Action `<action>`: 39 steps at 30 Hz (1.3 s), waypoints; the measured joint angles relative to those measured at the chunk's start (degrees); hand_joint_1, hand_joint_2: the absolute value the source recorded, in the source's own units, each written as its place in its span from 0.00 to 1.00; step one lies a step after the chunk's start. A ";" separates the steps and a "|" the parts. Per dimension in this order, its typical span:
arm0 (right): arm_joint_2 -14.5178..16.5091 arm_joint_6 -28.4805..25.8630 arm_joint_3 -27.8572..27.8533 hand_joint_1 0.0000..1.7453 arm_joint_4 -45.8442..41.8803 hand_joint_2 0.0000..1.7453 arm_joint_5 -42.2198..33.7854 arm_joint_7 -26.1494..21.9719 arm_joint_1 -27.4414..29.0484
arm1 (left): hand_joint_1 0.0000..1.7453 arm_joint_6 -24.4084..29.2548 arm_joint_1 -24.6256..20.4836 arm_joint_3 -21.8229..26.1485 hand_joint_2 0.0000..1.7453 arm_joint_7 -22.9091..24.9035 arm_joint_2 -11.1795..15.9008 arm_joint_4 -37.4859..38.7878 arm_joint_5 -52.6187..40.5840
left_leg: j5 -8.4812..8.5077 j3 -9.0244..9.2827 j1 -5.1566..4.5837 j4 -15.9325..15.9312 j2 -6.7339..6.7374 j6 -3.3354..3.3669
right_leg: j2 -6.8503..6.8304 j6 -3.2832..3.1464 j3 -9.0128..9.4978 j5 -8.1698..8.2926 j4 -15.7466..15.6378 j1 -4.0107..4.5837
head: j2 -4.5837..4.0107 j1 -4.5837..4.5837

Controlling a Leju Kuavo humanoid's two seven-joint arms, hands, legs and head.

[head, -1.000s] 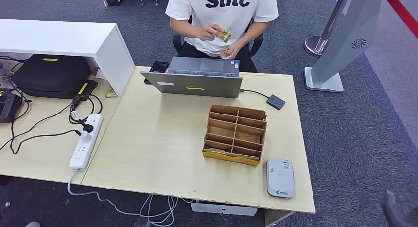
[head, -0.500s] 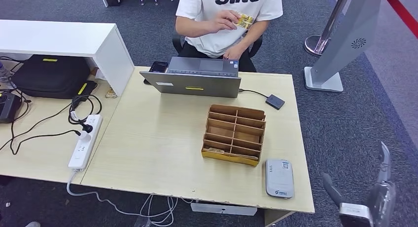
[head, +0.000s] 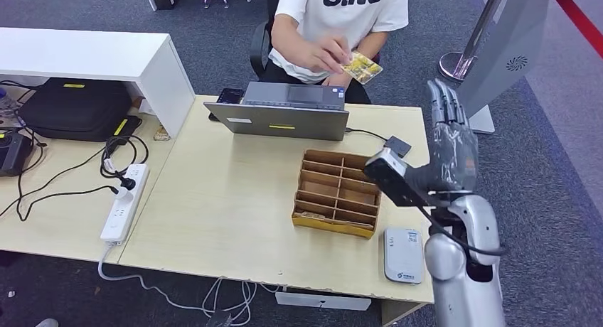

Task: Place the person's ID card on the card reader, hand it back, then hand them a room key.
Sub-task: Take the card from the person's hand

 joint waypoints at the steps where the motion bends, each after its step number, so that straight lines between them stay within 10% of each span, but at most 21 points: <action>1: 0.01 0.58 -0.27 0.00 2.69 1.00 -0.30 0.80 -2.48 | 0.00 0.02 -0.05 -0.44 1.00 0.36 -0.01 0.00 -0.20 | 0.02 -0.01 0.00 0.00 -0.01 0.00 | -0.02 0.00 0.00 0.02 0.00 0.00 | 0.00 0.00; 4: 0.14 1.41 -1.30 0.00 8.95 1.00 -1.86 1.15 -7.21 | 0.00 0.07 -0.20 -1.24 1.00 0.78 0.00 0.00 -0.28 | 0.04 -0.02 0.00 0.01 -0.04 -0.01 | -0.04 -0.01 -0.01 0.04 0.00 0.00 | 0.00 -0.01; 8: 0.48 2.32 -1.99 0.00 14.03 0.00 -0.31 3.17 -10.14 | 0.00 0.08 -0.42 -1.78 1.00 0.87 0.01 0.00 -0.29 | 0.03 -0.05 0.00 0.00 -0.04 -0.01 | -0.03 -0.01 -0.05 0.04 0.00 0.00 | 0.00 -0.01; 11: 1.19 2.83 -3.34 0.00 18.82 0.75 1.10 6.32 -12.49 | 0.00 0.12 -0.69 -2.30 1.00 1.22 0.00 0.00 -0.40 | 0.03 -0.09 0.01 0.00 -0.03 -0.02 | -0.02 -0.01 -0.10 0.04 0.00 0.00 | 0.00 -0.02; 12: 1.48 2.73 -4.14 0.22 20.72 1.00 1.33 6.98 -13.37 | 0.00 0.14 -0.80 -2.45 1.00 1.33 -0.01 0.00 -0.40 | 0.03 -0.09 0.01 0.00 -0.03 -0.02 | -0.02 -0.01 -0.11 0.04 0.01 0.01 | 0.00 -0.02; 15: 2.33 2.05 -6.78 0.87 25.34 1.00 1.53 7.42 -15.05 | 0.00 0.20 -0.96 -2.71 1.00 1.72 -0.01 0.00 -0.35 | 0.04 -0.09 0.01 0.00 -0.04 -0.02 | -0.02 -0.01 -0.11 0.04 0.01 0.01 | 0.00 -0.01; 39: 5.13 3.25 -15.17 1.00 28.42 1.00 -6.04 0.17 -15.83 | 0.00 1.07 -0.92 -2.87 1.00 3.04 0.02 0.00 -0.03 | 0.04 -0.16 0.01 0.00 -0.04 -0.02 | -0.03 -0.01 -0.17 0.04 0.00 0.00 | 0.00 -0.01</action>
